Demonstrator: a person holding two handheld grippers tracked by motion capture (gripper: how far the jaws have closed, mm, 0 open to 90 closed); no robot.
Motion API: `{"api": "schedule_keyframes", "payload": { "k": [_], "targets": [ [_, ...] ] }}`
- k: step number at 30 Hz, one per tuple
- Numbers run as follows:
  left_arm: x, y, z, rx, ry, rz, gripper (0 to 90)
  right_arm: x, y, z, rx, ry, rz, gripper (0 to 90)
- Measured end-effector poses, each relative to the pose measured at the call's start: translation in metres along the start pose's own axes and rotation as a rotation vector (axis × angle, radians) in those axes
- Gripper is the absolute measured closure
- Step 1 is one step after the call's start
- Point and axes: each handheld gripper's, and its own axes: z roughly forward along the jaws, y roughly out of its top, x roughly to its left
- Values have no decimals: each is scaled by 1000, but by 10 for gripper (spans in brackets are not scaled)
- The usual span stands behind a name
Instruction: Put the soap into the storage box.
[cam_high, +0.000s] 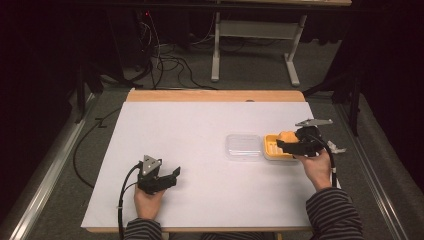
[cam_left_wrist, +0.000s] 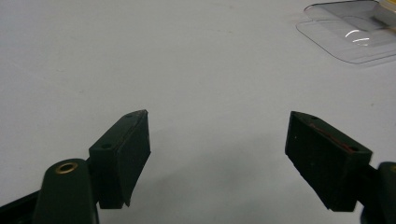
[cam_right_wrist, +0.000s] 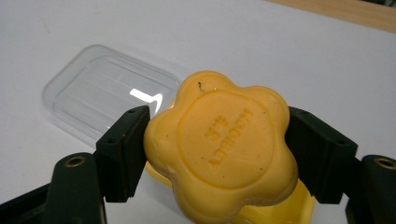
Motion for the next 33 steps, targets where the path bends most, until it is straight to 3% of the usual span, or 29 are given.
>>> {"api": "schedule_keyframes", "payload": {
  "k": [12,23,31,33],
  "targets": [
    [-1,-1,-1,1,-4,12,229,-2,0,25,93,-30,0,281],
    [-1,-1,-1,0,-8,17,229,-3,-1,37,133,-37,-7,283],
    [-1,-1,-1,-1,-4,17,229,-5,-3,49,176,-34,10,282],
    [0,-1,-1,2,-1,13,229,-6,-3,50,166,-31,24,282]
  ]
}}
